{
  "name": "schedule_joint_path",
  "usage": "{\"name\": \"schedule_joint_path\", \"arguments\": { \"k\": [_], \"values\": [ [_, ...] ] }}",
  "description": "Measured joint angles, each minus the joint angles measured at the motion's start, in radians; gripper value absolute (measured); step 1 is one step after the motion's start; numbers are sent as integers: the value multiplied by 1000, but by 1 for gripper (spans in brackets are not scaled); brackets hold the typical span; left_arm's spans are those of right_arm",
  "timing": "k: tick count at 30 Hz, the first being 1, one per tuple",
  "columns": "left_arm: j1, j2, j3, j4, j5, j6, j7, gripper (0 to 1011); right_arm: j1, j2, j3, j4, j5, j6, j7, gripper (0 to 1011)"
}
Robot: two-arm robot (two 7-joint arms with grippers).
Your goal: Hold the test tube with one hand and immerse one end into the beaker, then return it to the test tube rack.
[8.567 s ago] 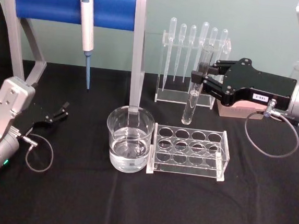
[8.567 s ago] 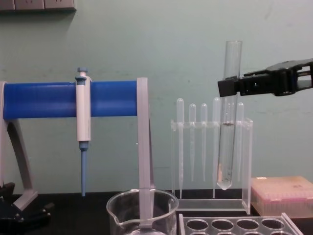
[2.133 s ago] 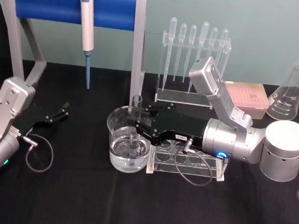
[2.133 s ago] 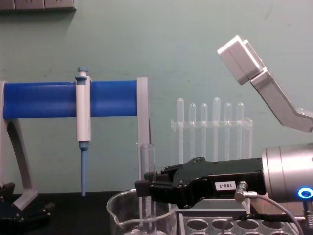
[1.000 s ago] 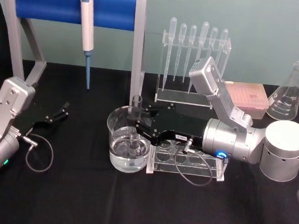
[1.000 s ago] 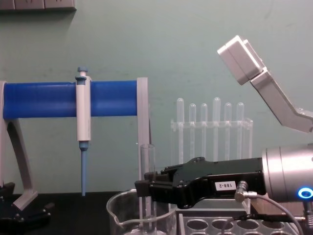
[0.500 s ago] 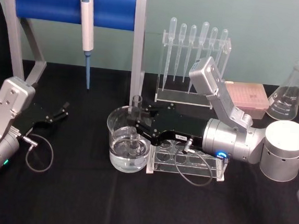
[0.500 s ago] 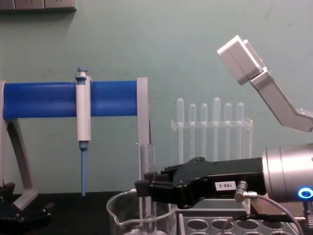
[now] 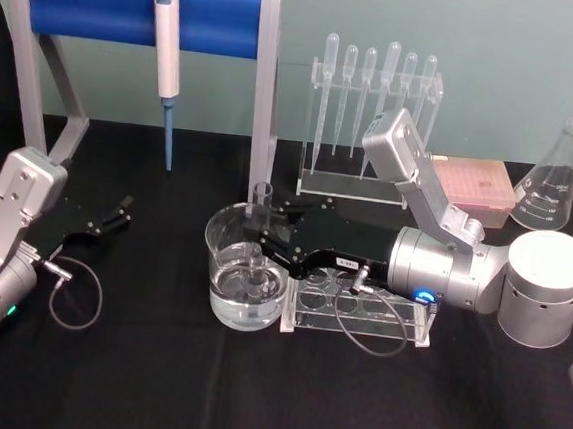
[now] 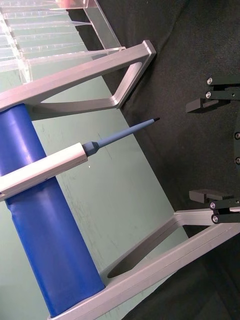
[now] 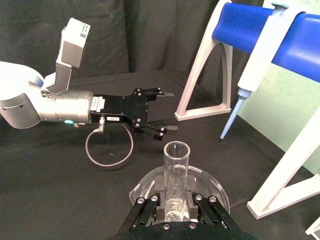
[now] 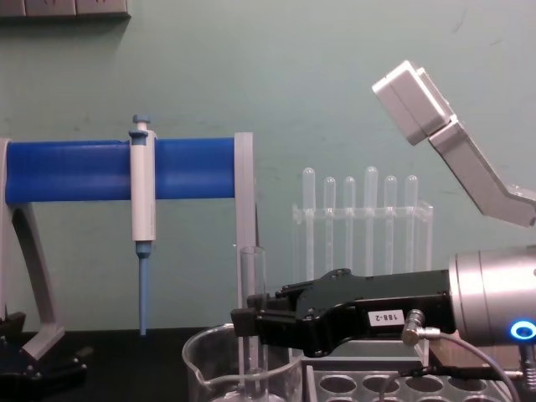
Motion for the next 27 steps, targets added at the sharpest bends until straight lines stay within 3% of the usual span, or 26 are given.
{"name": "schedule_joint_path", "arguments": {
  "k": [27],
  "values": [
    [0, 0, 0, 0, 0, 0, 0, 1000, 0, 0, 0, 0, 0, 0, 0, 243]
  ]
}}
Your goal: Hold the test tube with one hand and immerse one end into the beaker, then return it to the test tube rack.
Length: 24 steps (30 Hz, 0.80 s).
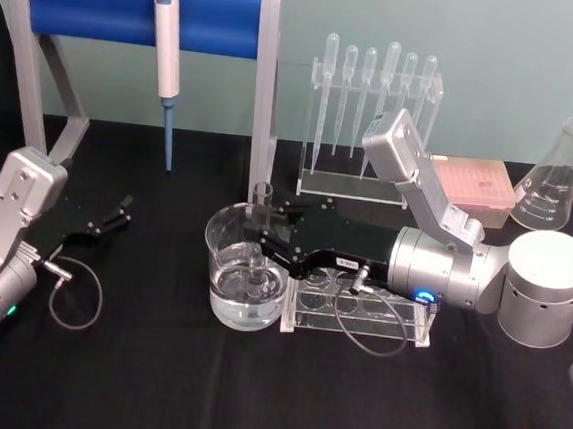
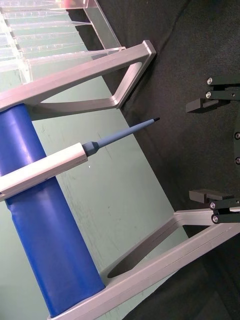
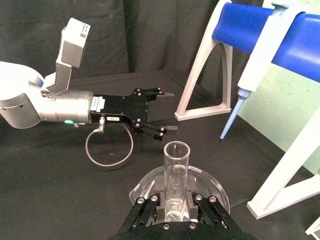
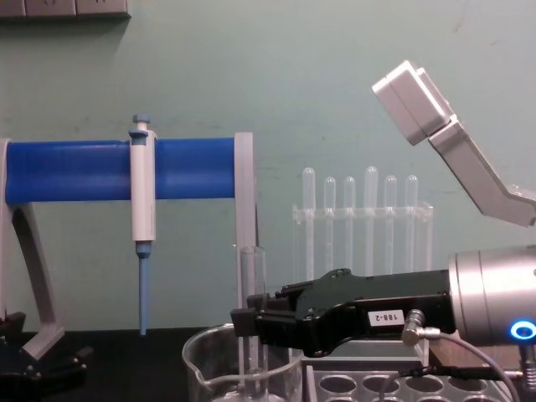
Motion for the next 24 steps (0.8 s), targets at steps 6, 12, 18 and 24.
{"name": "schedule_joint_path", "arguments": {
  "k": [6, 12, 18, 24],
  "values": [
    [0, 0, 0, 0, 0, 0, 0, 1000, 0, 0, 0, 0, 0, 0, 0, 243],
    [0, 0, 0, 0, 0, 0, 0, 1000, 0, 0, 0, 0, 0, 0, 0, 243],
    [0, 0, 0, 0, 0, 0, 0, 1000, 0, 0, 0, 0, 0, 0, 0, 243],
    [0, 0, 0, 0, 0, 0, 0, 1000, 0, 0, 0, 0, 0, 0, 0, 243]
  ]
}}
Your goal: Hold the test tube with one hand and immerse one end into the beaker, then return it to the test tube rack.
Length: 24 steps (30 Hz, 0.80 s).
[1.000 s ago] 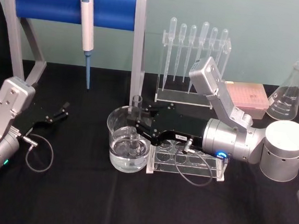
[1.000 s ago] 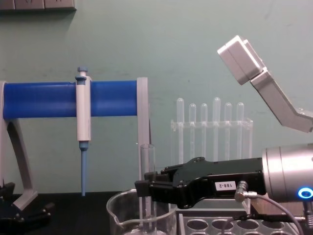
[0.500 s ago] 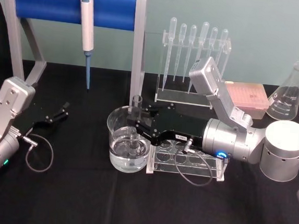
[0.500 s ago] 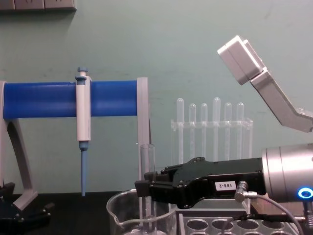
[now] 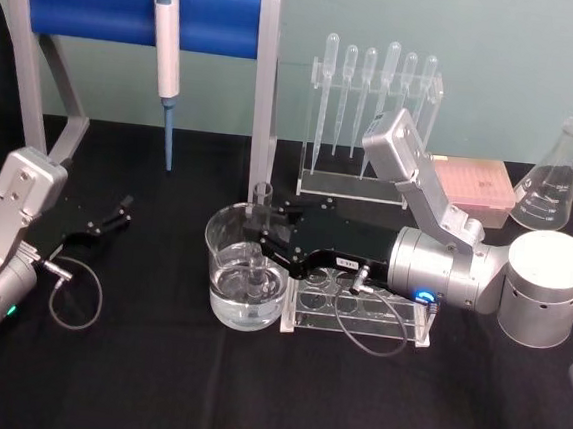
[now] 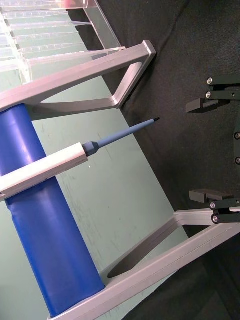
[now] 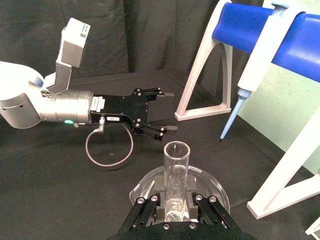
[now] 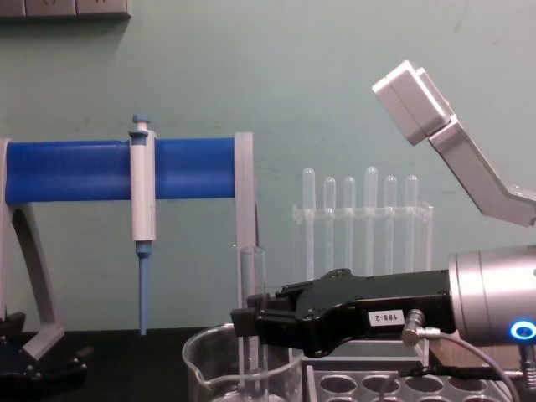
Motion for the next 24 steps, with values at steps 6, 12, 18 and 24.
{"name": "schedule_joint_path", "arguments": {
  "k": [6, 12, 18, 24],
  "values": [
    [0, 0, 0, 0, 0, 0, 0, 1000, 0, 0, 0, 0, 0, 0, 0, 243],
    [0, 0, 0, 0, 0, 0, 0, 1000, 0, 0, 0, 0, 0, 0, 0, 243],
    [0, 0, 0, 0, 0, 0, 0, 1000, 0, 0, 0, 0, 0, 0, 0, 243],
    [0, 0, 0, 0, 0, 0, 0, 1000, 0, 0, 0, 0, 0, 0, 0, 243]
  ]
}}
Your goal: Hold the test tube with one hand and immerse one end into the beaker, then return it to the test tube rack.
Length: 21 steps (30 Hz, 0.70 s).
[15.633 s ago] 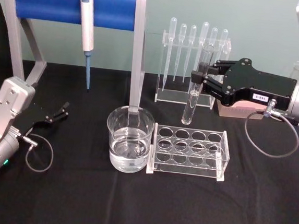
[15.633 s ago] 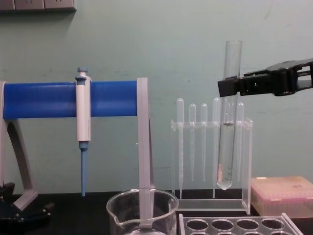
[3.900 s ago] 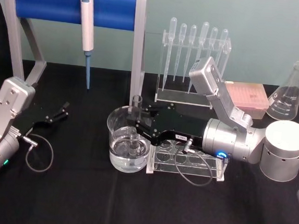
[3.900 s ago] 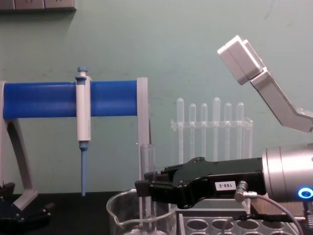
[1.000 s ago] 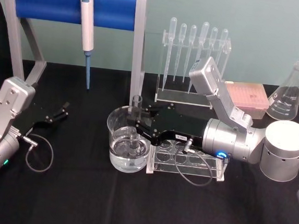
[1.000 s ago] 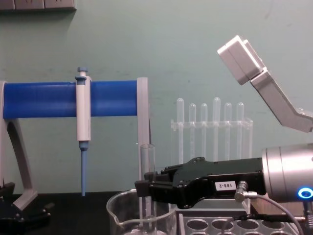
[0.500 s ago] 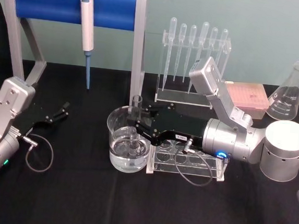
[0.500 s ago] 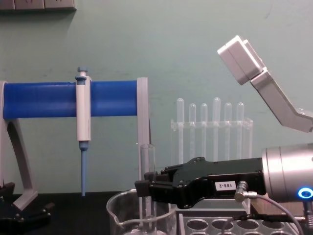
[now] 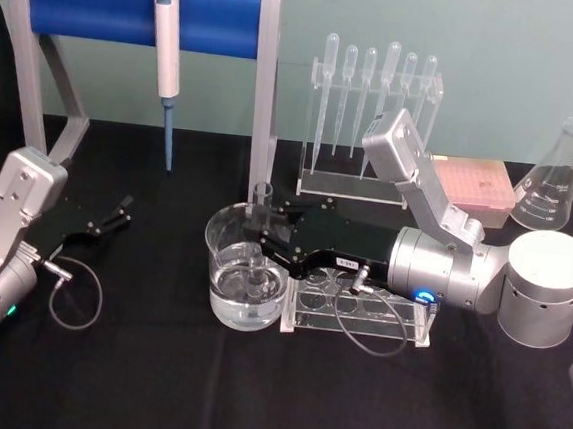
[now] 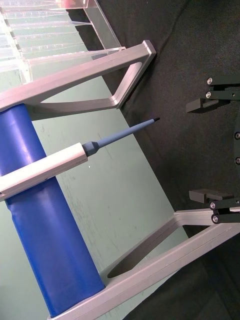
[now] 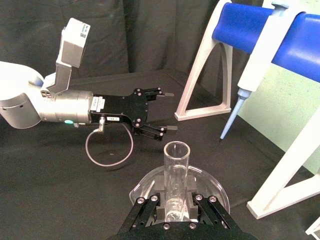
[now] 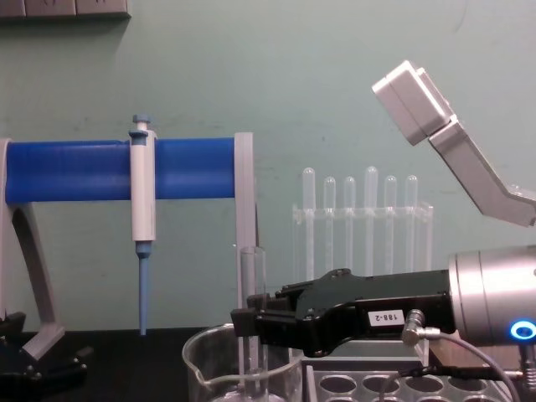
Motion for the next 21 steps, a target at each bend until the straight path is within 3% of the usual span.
{"name": "schedule_joint_path", "arguments": {
  "k": [21],
  "values": [
    [0, 0, 0, 0, 0, 0, 0, 1000, 0, 0, 0, 0, 0, 0, 0, 243]
  ]
}}
